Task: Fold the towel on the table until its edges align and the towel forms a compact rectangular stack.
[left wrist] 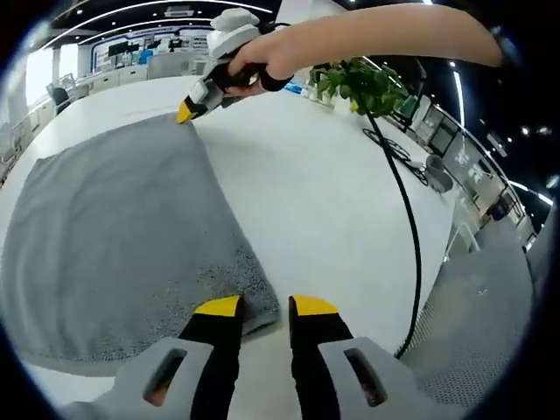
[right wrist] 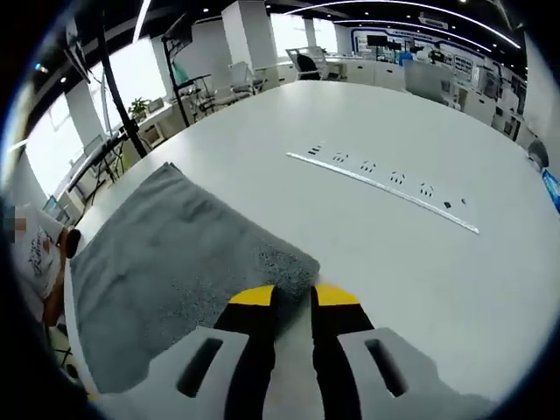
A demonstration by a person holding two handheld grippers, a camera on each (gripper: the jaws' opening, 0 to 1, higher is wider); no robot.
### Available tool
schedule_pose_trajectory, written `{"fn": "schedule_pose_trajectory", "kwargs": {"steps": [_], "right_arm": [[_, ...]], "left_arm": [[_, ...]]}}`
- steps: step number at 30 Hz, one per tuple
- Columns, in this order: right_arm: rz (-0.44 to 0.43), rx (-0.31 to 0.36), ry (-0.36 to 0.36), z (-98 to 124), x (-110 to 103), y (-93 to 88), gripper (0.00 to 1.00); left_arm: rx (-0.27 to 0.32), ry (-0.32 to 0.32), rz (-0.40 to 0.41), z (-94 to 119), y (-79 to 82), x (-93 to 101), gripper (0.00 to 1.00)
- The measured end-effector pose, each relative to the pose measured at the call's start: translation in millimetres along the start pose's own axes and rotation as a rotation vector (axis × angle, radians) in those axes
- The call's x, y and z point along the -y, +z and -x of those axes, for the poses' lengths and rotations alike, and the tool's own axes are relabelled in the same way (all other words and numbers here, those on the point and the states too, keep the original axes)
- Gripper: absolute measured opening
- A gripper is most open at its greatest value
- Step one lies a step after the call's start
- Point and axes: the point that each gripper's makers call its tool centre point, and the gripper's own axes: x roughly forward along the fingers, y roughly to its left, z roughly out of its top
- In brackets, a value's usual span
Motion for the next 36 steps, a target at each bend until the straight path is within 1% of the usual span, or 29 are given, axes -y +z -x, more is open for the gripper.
{"fn": "schedule_pose_trajectory", "kwargs": {"steps": [2, 5, 7, 9, 11, 14, 15, 17, 19, 20, 22, 25, 30, 34, 36], "right_arm": [[-0.006, -0.019, -0.006, -2.9, 0.3, -6.4, 0.08], [-0.025, -0.010, -0.014, -2.4, -2.0, -7.0, 0.06], [-0.016, -0.010, -0.015, -3.0, -3.0, -7.5, 0.04], [0.000, -0.014, -0.023, -1.8, -2.9, -7.2, 0.03], [0.013, -0.017, -0.024, -2.5, -3.4, -7.0, 0.02], [0.019, -0.018, -0.024, -3.4, -0.6, -6.2, 0.02], [0.015, -0.018, -0.023, -3.6, -0.4, -6.2, 0.02], [0.016, -0.016, -0.019, -4.4, -0.4, -6.7, 0.01], [0.017, -0.014, -0.016, -5.8, 1.9, -6.2, 0.01], [0.013, -0.013, -0.013, -5.6, 1.4, -5.3, 0.01], [0.020, -0.013, -0.009, -5.1, -1.3, -5.5, 0.01], [0.016, -0.009, -0.004, -5.6, -0.3, -5.7, 0.01], [0.030, -0.010, 0.000, -8.2, 1.4, -5.1, 0.01], [0.042, -0.014, -0.006, -7.8, 7.6, -6.8, 0.01], [0.045, -0.015, -0.011, -4.2, 9.2, -9.3, 0.01]], "left_arm": [[-0.003, 0.002, 0.009, 0.9, 1.3, 1.5, 0.21], [-0.008, 0.008, 0.006, 0.7, 0.9, 1.3, 0.21], [-0.015, 0.020, -0.005, 0.2, 2.2, 2.6, 0.20], [-0.026, 0.027, 0.034, 1.5, 3.3, 4.3, 0.20], [-0.035, 0.044, 0.014, 0.7, 3.1, 0.7, 0.19], [-0.055, 0.059, -0.031, 0.1, 3.6, 2.1, 0.17], [-0.055, 0.061, -0.024, 0.8, 3.6, 0.0, 0.16], [-0.047, 0.060, 0.018, 2.6, 3.4, -2.4, 0.15], [-0.047, 0.063, 0.006, 2.2, 3.4, -3.5, 0.10], [-0.048, 0.061, 0.007, 2.3, 3.4, -4.4, 0.08], [-0.049, 0.058, 0.012, 2.7, 3.5, -4.8, 0.06], [-0.057, 0.045, 0.017, 3.2, 4.1, -4.5, 0.05], [-0.063, 0.024, -0.003, 1.2, 3.9, -1.8, 0.04], [-0.066, 0.006, -0.013, -1.7, 5.5, 5.2, 0.04], [-0.064, -0.010, -0.017, -3.5, 6.4, 9.8, 0.04]]}}
